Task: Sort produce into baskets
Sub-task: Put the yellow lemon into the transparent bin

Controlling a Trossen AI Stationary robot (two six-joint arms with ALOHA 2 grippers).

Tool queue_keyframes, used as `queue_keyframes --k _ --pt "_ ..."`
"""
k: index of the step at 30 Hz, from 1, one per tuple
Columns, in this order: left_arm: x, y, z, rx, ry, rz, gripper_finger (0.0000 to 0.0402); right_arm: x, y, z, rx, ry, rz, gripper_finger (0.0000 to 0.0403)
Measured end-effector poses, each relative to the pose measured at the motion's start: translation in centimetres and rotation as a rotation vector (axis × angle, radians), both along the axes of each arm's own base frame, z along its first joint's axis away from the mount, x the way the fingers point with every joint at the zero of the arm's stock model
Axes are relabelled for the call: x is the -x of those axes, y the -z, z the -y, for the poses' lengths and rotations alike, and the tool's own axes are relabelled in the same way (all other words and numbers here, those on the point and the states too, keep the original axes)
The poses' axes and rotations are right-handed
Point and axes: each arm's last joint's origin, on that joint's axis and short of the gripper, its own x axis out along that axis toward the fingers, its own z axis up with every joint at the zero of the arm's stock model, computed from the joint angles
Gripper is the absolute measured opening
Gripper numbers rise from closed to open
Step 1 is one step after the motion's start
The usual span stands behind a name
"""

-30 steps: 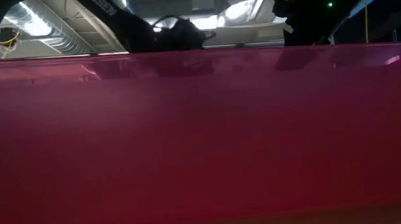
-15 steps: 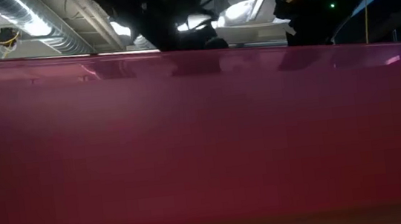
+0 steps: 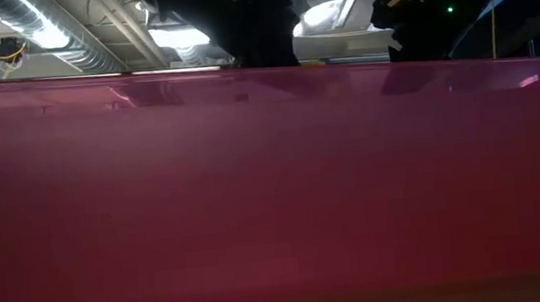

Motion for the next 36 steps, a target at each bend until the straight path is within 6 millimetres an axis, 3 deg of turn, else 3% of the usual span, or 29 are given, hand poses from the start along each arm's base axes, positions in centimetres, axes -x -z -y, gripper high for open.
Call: queue_keyframes --k 17,25,30,36 --pt "0.1 -0.9 6.1 -0.079 0.150 0.075 0.0180 0.1 0.0 0.0 0.000 0.000 -0.007 0.0294" --pt "3.4 0.3 7.1 -0.055 0.166 0.245 0.0180 0.0 0.0 0.0 0.000 0.000 -0.005 0.0294" --pt "5.7 1.1 7.2 -0.043 0.168 0.282 0.0180 -0.4 -0.3 -0.2 -0.033 -0.045 0.047 0.0294" --pt "7.1 1.8 6.9 -0.059 0.164 0.260 0.0180 -1.2 -1.0 -0.4 -0.079 -0.118 0.152 0.0294"
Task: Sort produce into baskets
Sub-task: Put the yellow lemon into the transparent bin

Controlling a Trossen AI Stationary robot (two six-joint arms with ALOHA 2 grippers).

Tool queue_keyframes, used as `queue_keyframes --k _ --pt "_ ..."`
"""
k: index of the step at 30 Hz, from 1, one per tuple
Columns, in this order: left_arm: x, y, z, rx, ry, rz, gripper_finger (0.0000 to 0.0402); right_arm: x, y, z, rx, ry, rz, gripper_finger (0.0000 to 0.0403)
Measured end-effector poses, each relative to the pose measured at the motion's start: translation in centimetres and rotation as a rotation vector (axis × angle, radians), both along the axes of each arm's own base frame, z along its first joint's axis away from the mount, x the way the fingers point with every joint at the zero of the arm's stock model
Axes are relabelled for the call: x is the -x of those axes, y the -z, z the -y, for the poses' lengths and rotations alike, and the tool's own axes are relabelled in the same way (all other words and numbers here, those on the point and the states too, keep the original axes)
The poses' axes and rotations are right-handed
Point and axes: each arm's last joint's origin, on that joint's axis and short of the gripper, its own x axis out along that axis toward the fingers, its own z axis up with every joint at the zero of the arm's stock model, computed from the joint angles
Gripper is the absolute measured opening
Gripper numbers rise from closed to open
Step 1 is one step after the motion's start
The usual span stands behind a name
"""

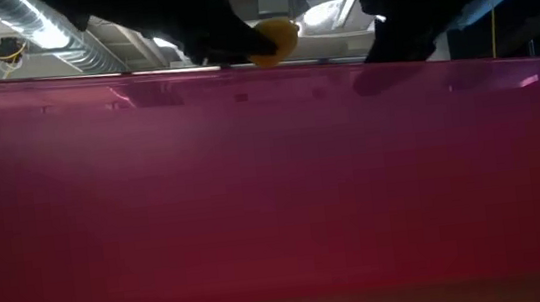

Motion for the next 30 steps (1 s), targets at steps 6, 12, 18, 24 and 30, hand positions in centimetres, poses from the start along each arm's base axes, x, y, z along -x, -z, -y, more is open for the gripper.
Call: queue_keyframes --k 6,12,18,24,30 --pt "0.3 0.5 -0.4 -0.099 0.005 -0.080 0.0180 -0.8 -0.9 -0.6 -0.146 -0.141 0.123 0.0294" --pt "0.4 0.8 -1.0 -0.139 0.004 -0.126 0.0180 -1.8 -1.6 -0.9 -0.268 -0.183 0.262 0.0294" --pt "0.4 0.9 -0.6 -0.184 0.031 -0.150 0.0180 -3.6 -1.0 -0.9 -0.359 -0.078 0.373 0.0294" --pt "0.5 0.9 -0.5 -0.201 0.045 -0.162 0.0180 -4.8 0.1 -1.0 -0.362 -0.100 0.378 0.0294" --pt "0.5 0.9 -0.2 -0.200 0.052 -0.161 0.0180 -4.9 -0.1 -0.7 -0.367 -0.066 0.412 0.0294"
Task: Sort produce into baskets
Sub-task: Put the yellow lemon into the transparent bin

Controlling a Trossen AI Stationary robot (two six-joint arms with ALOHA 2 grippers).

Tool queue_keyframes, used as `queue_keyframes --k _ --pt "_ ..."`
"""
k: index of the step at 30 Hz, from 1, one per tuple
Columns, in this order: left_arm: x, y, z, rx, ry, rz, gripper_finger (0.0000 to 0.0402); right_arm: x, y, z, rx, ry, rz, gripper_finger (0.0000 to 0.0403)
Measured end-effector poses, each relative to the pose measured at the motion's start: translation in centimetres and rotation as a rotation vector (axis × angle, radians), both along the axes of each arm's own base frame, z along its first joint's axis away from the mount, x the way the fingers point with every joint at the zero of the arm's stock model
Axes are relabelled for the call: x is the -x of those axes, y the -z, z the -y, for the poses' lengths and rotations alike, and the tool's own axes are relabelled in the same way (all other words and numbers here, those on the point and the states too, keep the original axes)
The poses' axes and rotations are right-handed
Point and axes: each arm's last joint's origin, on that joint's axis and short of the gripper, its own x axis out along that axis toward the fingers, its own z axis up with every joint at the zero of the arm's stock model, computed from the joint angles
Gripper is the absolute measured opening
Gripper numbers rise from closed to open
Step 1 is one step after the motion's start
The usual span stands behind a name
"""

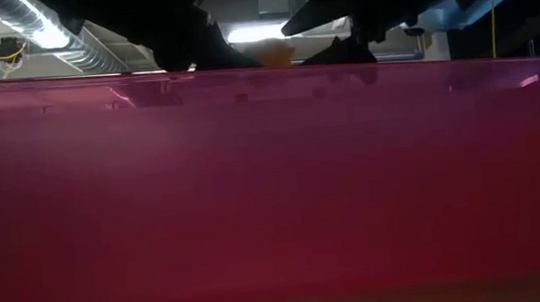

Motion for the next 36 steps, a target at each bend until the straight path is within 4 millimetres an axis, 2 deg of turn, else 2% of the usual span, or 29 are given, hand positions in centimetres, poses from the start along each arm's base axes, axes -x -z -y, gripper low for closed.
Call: queue_keyframes --k 4,12,16,23,30,33,36 --pt "0.0 0.0 0.0 0.000 0.000 0.000 0.0180 0.0 -0.1 0.0 -0.025 0.010 0.010 0.0302" --pt "0.0 0.0 0.0 -0.005 0.002 -0.001 0.0180 -0.1 -0.5 0.1 -0.017 0.042 0.052 0.0356" --pt "0.0 0.0 0.0 0.001 0.000 0.002 0.0180 -0.3 -0.2 0.2 -0.011 0.070 0.050 0.0361" --pt "-0.2 -0.4 0.1 0.007 0.008 0.042 0.0180 -1.6 1.1 0.1 -0.018 0.068 0.079 0.0343" --pt "-0.1 -0.3 0.9 -0.018 0.046 0.032 0.0180 -2.2 1.2 0.1 -0.014 0.064 0.143 0.0318" --pt "-0.1 -0.4 1.0 -0.031 0.050 0.032 0.0180 -2.2 1.1 0.0 -0.007 0.056 0.150 0.0291" --pt "-0.1 -0.4 0.9 -0.024 0.047 0.034 0.0180 -2.3 1.1 0.0 0.000 0.053 0.152 0.0246"
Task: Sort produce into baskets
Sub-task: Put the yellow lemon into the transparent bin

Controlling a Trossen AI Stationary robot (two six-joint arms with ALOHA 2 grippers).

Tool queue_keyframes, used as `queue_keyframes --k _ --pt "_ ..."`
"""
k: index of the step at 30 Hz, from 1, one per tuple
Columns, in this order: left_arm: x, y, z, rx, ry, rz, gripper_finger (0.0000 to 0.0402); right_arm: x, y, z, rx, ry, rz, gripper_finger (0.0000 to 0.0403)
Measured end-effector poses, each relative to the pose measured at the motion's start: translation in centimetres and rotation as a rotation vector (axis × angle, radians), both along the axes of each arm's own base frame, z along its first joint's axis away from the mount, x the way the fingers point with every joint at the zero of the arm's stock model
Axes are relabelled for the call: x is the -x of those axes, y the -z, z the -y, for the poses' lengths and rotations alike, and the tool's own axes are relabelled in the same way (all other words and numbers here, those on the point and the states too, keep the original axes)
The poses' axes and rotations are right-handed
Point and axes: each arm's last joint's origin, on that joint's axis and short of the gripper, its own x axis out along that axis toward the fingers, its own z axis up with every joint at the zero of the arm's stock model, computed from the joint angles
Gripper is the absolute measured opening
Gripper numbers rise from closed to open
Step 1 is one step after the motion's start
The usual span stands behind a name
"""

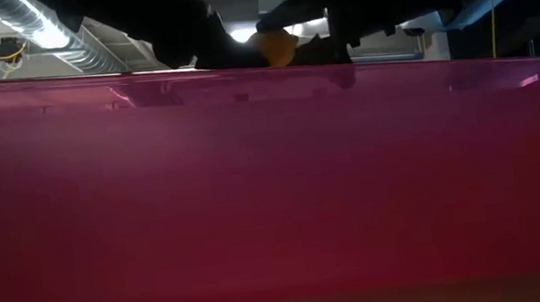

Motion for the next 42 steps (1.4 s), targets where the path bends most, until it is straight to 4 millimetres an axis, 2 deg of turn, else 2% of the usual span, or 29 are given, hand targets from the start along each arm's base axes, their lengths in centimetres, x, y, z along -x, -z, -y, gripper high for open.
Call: queue_keyframes --k 5,8,12,19,23,28,34,42 --pt "0.0 0.1 -0.2 0.009 -0.007 -0.003 0.0180 0.0 0.0 0.0 0.011 0.000 -0.004 0.0162" --pt "0.0 0.1 -0.3 0.019 -0.012 -0.001 0.0181 0.0 0.0 0.0 0.016 0.004 -0.005 0.0136" --pt "0.0 0.1 -0.4 0.038 -0.021 0.002 0.0187 0.0 0.0 0.0 0.023 0.004 -0.006 0.0142" --pt "0.0 0.0 -0.7 0.059 -0.036 0.013 0.0245 0.1 0.1 0.1 0.065 0.008 -0.027 0.0146" --pt "0.1 -0.2 -0.7 0.053 -0.035 0.007 0.0259 0.6 -0.7 0.2 0.097 0.011 -0.024 0.0147" --pt "1.2 -1.3 -0.4 0.066 -0.029 -0.003 0.0262 2.2 -1.9 0.3 0.152 0.026 -0.092 0.0152" --pt "3.0 -2.9 0.0 0.103 -0.024 -0.002 0.0262 5.0 -3.4 0.4 0.182 0.007 -0.204 0.0153" --pt "3.9 -3.1 0.1 0.146 -0.043 -0.036 0.0262 9.8 -5.1 0.4 0.149 -0.061 -0.339 0.0154"
